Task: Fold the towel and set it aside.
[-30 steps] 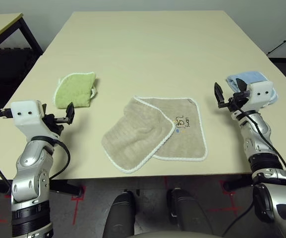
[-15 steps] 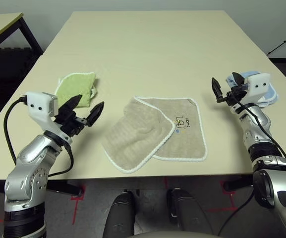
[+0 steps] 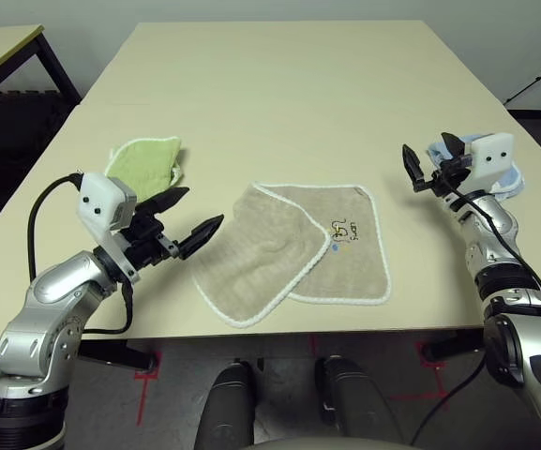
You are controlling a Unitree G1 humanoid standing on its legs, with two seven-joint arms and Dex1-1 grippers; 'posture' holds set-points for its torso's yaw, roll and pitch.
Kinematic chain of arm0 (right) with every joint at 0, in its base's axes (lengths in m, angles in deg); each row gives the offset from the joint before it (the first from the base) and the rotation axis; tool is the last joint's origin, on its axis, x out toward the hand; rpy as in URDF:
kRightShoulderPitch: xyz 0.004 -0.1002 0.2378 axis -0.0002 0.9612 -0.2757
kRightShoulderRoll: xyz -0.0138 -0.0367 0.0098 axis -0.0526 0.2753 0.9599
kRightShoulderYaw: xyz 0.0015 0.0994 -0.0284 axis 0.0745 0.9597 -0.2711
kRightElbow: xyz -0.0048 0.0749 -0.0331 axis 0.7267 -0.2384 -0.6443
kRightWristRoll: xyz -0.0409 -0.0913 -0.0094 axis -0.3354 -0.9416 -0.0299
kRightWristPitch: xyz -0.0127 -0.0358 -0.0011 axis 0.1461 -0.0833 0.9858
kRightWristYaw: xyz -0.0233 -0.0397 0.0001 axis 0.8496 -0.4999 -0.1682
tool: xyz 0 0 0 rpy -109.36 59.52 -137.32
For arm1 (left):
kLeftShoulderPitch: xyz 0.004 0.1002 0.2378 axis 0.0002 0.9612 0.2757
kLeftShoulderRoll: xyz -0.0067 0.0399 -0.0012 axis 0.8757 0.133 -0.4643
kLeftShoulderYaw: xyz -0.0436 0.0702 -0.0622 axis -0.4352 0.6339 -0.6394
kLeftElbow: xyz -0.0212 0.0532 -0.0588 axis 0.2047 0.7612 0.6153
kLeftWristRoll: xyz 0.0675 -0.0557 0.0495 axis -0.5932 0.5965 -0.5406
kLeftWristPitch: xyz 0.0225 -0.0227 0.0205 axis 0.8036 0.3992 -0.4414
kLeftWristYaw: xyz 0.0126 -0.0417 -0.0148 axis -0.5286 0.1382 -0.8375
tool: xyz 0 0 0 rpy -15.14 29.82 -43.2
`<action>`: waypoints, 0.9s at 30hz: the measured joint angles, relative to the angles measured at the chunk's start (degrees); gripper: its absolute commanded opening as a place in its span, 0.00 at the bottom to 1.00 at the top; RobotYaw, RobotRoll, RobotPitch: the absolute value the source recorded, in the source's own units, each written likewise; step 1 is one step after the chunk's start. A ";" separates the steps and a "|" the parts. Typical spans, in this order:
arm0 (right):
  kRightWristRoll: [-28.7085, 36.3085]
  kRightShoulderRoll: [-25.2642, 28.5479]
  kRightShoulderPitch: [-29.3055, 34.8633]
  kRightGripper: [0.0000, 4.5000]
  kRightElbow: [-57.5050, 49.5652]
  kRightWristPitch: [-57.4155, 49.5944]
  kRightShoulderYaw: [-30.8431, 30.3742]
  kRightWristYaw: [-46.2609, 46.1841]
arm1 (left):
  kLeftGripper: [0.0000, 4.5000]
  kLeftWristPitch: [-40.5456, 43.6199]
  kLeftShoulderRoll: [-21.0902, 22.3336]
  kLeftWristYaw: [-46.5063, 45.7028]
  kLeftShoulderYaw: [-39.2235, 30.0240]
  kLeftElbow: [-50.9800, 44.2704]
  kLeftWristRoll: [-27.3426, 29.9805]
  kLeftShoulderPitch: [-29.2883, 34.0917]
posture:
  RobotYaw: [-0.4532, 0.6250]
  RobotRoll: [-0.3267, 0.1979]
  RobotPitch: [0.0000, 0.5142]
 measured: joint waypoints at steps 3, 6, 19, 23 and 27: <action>-0.01 -0.01 -0.03 1.00 0.05 0.00 -0.15 0.06 | 0.99 -1.28 0.11 2.30 0.49 0.01 0.00 1.33 | 0.40 0.62 0.18; -0.01 -0.01 -0.03 1.00 0.11 0.00 -0.34 0.18 | 0.99 -2.20 0.31 5.49 0.64 0.46 0.15 2.73 | 0.40 0.62 0.19; 0.96 0.28 -0.03 1.00 -0.46 -1.86 -0.41 5.56 | 0.99 -4.66 1.77 9.59 0.71 2.78 0.12 1.09 | 0.39 0.62 0.20; 3.19 1.89 -0.75 1.00 -1.73 -12.34 -0.33 9.34 | 0.99 -5.00 1.82 9.55 0.73 3.17 0.10 0.57 | 0.38 0.62 0.20; 2.52 4.77 -3.01 1.00 -4.06 -24.21 -1.02 8.97 | 0.99 -5.00 1.81 9.43 1.02 4.59 0.04 0.11 | 0.37 0.62 0.21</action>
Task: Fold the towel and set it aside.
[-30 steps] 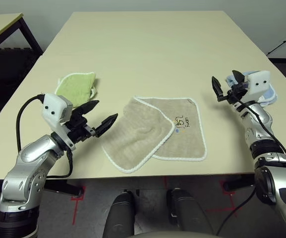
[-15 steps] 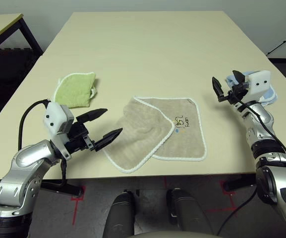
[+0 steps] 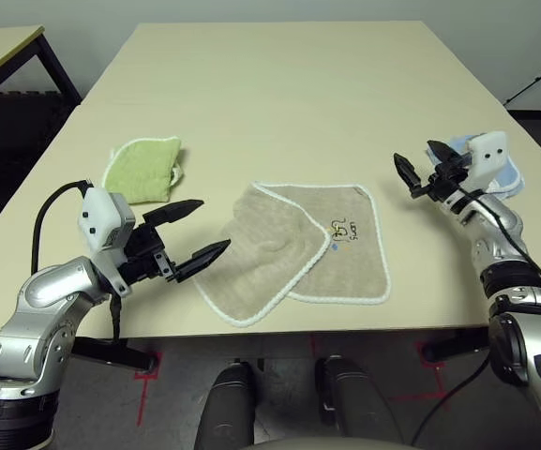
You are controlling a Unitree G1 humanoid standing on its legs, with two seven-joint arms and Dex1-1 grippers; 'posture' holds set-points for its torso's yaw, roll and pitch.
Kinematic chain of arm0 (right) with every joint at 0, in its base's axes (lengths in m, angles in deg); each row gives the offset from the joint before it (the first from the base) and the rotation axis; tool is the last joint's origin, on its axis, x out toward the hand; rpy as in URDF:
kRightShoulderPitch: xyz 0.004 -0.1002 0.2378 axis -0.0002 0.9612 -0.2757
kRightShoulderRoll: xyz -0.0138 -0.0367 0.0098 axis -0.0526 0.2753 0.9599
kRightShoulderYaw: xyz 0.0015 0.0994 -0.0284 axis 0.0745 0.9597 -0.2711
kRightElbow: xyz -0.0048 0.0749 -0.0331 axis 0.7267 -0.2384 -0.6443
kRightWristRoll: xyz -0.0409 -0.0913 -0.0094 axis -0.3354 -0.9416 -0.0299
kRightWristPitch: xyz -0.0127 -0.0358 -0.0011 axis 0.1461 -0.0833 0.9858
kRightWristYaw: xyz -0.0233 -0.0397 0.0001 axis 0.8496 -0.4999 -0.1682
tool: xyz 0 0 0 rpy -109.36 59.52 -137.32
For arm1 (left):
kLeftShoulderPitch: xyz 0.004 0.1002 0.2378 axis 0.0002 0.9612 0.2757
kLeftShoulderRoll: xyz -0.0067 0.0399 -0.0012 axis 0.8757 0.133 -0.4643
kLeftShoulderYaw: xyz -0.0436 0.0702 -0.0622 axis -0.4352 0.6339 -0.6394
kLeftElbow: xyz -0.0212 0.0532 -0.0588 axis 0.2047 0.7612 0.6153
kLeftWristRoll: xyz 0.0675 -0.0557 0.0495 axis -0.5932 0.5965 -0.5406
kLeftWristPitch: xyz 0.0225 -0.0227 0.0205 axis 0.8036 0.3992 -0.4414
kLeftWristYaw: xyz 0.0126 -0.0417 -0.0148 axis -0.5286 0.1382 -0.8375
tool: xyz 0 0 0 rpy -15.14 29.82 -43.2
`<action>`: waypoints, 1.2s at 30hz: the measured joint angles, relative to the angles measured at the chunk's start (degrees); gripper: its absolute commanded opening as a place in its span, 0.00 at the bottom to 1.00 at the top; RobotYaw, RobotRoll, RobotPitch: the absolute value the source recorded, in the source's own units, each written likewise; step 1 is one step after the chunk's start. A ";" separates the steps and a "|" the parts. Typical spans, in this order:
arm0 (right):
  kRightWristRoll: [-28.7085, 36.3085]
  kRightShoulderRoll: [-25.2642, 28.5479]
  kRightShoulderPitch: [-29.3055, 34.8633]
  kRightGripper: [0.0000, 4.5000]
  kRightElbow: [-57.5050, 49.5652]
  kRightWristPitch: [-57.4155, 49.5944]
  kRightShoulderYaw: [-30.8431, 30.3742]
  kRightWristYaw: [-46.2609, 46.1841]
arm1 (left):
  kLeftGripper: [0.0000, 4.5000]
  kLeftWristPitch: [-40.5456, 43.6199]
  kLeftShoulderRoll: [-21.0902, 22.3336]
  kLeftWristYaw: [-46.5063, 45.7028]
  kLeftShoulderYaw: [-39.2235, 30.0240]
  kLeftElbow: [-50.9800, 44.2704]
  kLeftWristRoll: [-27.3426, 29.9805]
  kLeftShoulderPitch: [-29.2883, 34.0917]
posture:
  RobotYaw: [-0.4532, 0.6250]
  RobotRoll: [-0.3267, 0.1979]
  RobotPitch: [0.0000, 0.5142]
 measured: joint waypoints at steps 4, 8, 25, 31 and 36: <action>-0.22 1.83 -1.33 1.00 -3.03 -10.97 -3.15 6.24 | 0.99 0.00 0.00 -0.04 0.71 0.27 -0.26 -0.36 | 0.38 0.62 0.21; -0.13 2.20 -1.98 1.00 -5.38 -21.44 -6.95 14.98 | 0.99 0.00 0.00 -0.55 0.79 0.29 -0.75 -0.35 | 0.38 0.62 0.21; -5.61 -1.06 -7.45 1.00 0.24 -30.86 -14.39 17.77 | 0.99 0.26 0.63 -1.78 0.63 0.12 -1.77 1.44 | 0.42 0.62 0.24; -7.60 -2.32 -9.36 1.00 3.31 -28.64 -15.10 17.34 | 0.99 0.45 0.79 -1.87 0.64 -0.17 -1.76 1.80 | 0.42 0.62 0.24; -8.69 -3.34 -10.63 0.92 5.35 -27.43 -15.10 17.15 | 1.00 0.76 1.11 -1.95 0.62 -0.34 -1.77 2.05 | 0.43 0.62 0.23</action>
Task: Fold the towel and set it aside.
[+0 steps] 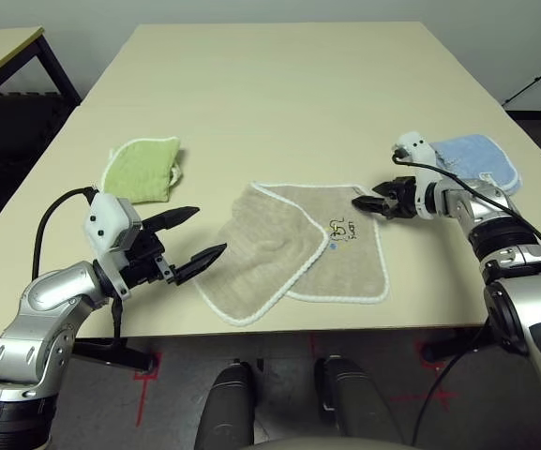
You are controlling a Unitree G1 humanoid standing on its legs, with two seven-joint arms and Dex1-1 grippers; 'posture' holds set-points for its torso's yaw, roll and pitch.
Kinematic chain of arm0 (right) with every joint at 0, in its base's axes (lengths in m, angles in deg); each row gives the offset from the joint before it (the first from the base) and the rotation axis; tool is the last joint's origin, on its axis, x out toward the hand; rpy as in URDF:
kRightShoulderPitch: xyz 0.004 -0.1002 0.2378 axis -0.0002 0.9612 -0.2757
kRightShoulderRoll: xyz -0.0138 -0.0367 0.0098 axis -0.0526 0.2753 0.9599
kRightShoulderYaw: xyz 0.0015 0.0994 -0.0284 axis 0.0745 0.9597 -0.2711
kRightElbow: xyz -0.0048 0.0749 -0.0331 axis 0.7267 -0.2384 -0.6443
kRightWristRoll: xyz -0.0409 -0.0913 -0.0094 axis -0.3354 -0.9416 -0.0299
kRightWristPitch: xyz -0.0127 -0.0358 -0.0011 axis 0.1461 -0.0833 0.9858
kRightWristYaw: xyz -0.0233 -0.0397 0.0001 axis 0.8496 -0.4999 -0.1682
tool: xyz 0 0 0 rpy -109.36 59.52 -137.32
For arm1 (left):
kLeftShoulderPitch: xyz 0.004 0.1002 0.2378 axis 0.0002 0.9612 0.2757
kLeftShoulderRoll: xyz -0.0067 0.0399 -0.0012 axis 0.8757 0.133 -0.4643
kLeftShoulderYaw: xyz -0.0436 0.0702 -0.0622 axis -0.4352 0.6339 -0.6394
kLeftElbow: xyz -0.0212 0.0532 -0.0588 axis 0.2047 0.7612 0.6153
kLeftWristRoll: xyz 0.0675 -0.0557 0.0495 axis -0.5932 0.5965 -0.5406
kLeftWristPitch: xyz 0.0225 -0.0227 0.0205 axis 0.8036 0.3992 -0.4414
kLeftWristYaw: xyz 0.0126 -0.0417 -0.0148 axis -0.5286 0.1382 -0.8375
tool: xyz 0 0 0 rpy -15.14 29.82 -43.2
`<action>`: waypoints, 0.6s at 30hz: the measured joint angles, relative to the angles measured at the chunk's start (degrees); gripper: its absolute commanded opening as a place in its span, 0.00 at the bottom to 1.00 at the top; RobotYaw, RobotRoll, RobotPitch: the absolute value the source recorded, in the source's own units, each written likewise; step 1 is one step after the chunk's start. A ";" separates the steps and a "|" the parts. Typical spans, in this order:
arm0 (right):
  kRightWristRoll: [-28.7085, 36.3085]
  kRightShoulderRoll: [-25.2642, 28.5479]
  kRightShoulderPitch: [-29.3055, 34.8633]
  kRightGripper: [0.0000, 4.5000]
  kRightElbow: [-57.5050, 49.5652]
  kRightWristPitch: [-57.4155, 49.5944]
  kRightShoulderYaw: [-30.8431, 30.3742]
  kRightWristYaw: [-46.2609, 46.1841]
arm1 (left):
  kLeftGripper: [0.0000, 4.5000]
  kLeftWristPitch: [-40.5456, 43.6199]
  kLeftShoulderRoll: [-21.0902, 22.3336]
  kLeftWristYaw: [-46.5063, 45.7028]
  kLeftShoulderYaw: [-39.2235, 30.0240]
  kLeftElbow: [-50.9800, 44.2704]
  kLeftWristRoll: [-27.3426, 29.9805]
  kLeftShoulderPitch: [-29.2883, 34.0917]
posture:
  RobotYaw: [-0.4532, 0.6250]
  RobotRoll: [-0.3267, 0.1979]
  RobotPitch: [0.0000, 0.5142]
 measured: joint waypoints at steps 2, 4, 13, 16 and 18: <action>-0.17 -0.50 -0.26 0.78 0.64 0.81 0.01 -0.12 | 1.00 0.05 0.13 -0.06 -0.01 -0.05 0.00 0.11 | 0.43 0.62 0.23; -0.24 -1.20 -0.42 0.62 0.80 1.11 0.00 -0.07 | 1.00 0.19 0.17 -0.20 0.00 -0.14 0.00 0.20 | 0.44 0.62 0.23; -1.20 -1.36 -0.41 0.01 1.02 2.37 -0.02 0.83 | 1.00 0.38 0.18 -1.03 0.00 -0.58 0.00 0.52 | 0.43 0.62 0.24; -1.16 -1.20 -0.37 0.01 1.04 3.76 0.34 0.57 | 1.00 0.42 0.17 -1.08 0.01 -0.58 0.00 0.51 | 0.42 0.62 0.24; -0.94 -1.11 -0.37 0.01 0.92 4.54 1.01 0.46 | 1.00 0.46 0.17 -1.13 0.07 -0.58 0.00 0.48 | 0.42 0.62 0.24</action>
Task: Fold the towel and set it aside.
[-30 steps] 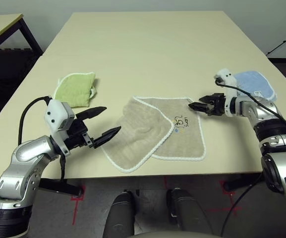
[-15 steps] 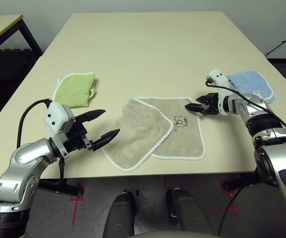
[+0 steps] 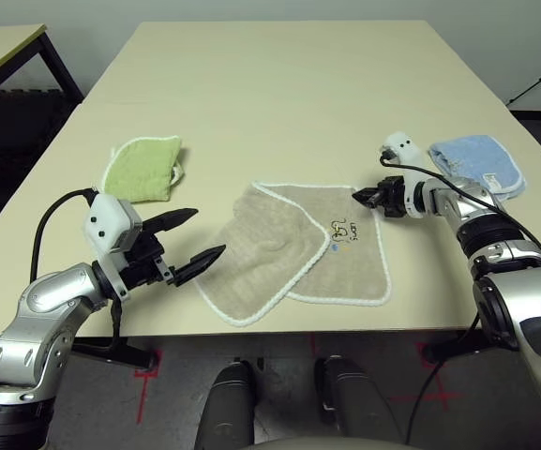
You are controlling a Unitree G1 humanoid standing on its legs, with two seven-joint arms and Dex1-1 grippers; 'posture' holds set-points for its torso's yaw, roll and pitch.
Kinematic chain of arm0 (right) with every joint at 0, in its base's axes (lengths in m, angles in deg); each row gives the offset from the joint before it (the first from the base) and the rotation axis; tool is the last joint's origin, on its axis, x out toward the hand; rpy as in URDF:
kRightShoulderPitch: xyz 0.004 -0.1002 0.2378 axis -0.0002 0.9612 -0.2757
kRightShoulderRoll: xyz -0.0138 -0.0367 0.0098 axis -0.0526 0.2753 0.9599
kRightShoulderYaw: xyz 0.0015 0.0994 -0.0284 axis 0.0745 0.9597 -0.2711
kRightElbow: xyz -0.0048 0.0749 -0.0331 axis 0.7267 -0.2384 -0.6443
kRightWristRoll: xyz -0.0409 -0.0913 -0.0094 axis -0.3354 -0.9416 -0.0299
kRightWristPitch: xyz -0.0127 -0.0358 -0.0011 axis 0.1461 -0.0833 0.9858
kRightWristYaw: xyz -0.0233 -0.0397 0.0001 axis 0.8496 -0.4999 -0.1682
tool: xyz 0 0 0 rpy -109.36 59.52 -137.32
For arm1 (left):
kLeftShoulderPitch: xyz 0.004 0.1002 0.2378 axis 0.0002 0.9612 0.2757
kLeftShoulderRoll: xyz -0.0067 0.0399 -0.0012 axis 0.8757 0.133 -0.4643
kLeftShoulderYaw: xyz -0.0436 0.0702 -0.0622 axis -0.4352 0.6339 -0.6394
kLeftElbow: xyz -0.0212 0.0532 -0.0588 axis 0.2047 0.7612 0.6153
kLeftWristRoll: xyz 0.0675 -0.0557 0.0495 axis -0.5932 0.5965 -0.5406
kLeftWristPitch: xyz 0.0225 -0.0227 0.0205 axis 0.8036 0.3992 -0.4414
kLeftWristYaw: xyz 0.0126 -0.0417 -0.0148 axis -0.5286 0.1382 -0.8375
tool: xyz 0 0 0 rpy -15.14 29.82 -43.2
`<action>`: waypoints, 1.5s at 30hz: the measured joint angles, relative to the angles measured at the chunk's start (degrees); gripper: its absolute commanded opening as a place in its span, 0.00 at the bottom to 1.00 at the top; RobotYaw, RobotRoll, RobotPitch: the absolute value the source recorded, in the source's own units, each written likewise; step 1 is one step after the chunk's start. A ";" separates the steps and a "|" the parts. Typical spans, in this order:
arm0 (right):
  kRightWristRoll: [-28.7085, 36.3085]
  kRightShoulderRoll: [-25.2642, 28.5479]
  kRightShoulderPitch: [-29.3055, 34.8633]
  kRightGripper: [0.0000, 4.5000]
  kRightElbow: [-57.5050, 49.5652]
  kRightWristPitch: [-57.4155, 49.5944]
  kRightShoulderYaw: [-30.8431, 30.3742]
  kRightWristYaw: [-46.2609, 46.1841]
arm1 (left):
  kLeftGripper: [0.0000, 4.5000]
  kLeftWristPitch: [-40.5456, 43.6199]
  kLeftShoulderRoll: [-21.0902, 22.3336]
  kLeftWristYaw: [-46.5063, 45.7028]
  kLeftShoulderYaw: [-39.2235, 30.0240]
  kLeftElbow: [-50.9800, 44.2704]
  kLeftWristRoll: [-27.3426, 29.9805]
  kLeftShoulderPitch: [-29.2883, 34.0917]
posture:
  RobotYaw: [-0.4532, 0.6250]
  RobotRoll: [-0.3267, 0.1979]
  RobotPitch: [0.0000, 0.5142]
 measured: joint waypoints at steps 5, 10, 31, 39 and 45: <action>2.37 -0.07 -0.52 0.01 -1.97 1.73 3.48 -1.51 | 1.00 0.01 -0.01 -0.19 0.30 0.01 -0.07 -0.43 | 0.42 0.62 0.24; 3.29 -0.05 -2.54 0.01 -3.42 4.76 4.98 -4.06 | 1.00 0.01 -0.13 -0.60 0.84 0.07 -0.12 -0.84 | 0.41 0.62 0.24; 2.73 -0.08 -13.68 0.01 -1.01 28.95 7.97 -13.75 | 1.00 0.00 -0.68 -1.21 2.23 1.22 -0.58 -3.19 | 0.39 0.62 0.25; 2.65 -0.58 -15.28 0.01 -0.27 36.25 7.98 -14.05 | 1.00 0.00 -1.13 -2.41 2.77 1.66 -1.42 -5.00 | 0.39 0.62 0.25; 2.77 -0.63 -15.31 0.01 -0.17 38.95 8.02 -13.92 | 1.00 0.29 -2.01 -3.67 3.29 3.89 -2.04 -8.70 | 0.38 0.62 0.26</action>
